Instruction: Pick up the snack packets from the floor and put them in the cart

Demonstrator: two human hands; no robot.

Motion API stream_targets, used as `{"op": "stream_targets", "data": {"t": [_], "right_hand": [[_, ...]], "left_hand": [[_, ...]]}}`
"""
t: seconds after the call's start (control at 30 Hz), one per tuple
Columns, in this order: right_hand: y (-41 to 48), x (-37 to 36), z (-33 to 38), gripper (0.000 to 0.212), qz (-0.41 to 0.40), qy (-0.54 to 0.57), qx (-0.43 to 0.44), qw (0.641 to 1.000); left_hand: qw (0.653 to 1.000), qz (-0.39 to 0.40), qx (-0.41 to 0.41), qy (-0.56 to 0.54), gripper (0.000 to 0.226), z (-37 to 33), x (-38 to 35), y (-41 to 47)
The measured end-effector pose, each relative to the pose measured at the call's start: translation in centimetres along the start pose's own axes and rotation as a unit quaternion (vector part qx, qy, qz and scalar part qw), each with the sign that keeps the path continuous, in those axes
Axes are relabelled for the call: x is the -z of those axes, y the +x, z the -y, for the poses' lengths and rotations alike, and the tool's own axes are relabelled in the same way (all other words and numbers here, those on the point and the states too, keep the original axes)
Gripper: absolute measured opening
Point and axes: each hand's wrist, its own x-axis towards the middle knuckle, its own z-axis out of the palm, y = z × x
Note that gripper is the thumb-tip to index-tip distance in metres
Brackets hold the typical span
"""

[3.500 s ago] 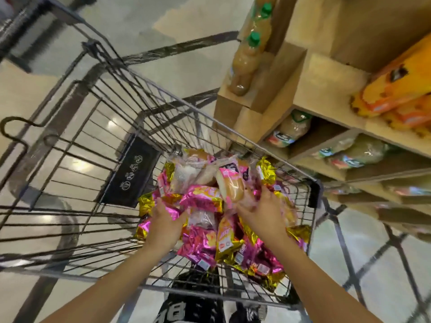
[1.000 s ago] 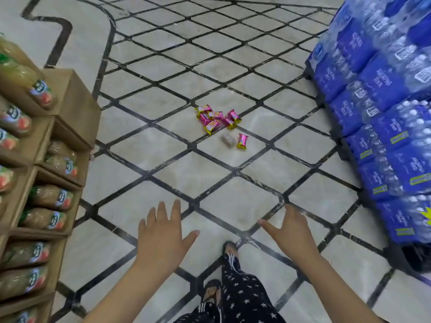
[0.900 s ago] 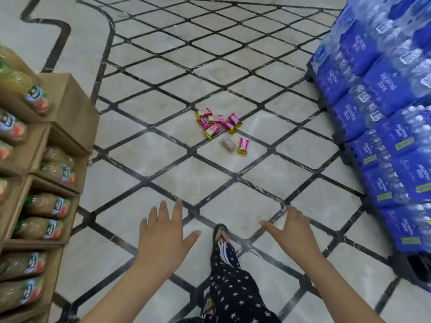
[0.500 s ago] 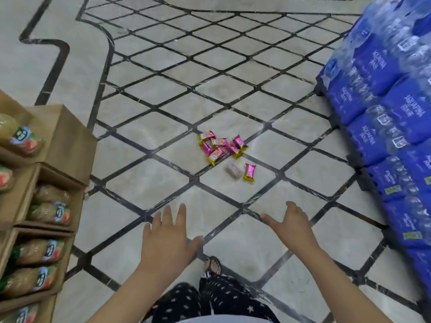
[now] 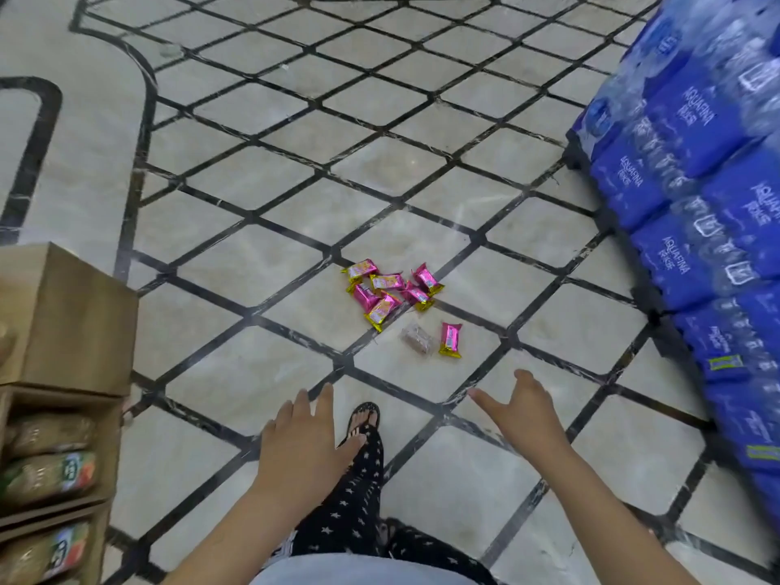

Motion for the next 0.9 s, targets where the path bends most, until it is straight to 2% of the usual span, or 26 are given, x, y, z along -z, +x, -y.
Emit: {"op": "stream_targets", "data": {"t": [0.23,0.37,0.5,0.57,0.77,0.83,0.9], "right_hand": [[8.4,0.2,3.1,0.093,0.016,0.026,-0.045,0.999],[15.6,-1.6,2.4,0.088,0.022,0.028,-0.06,0.998],[25.7,-6.5,-0.9,0.081,0.041,-0.021,-0.046,0.998],[31.5,-9.9,-3.1,0.083,0.05,-0.051,-0.043,0.997],[48.8,-21.6,-10.0,0.1,0.038,-0.143,-0.047,0.988],[53.9,-25.9,-12.4,0.096,0.04,-0.15,-0.053,0.986],[58.4,-29.8,-14.7,0.094,0.045,-0.13,-0.061,0.989]], "left_hand": [[0.998,0.041,-0.029,-0.029,0.078,-1.4,2.3,9.9],[0.995,0.069,-0.035,-0.065,0.078,-3.2,-0.2,17.1],[0.99,0.094,-0.012,-0.103,0.091,-5.7,-6.1,26.9],[0.989,0.095,-0.007,-0.112,0.101,-7.0,-9.9,32.9],[0.998,0.033,-0.046,-0.038,0.111,-10.3,-23.1,52.3],[0.997,0.03,-0.036,-0.063,0.116,-10.8,-27.7,58.1],[0.993,0.031,-0.008,-0.115,0.13,-11.0,-32.4,63.4]]}}
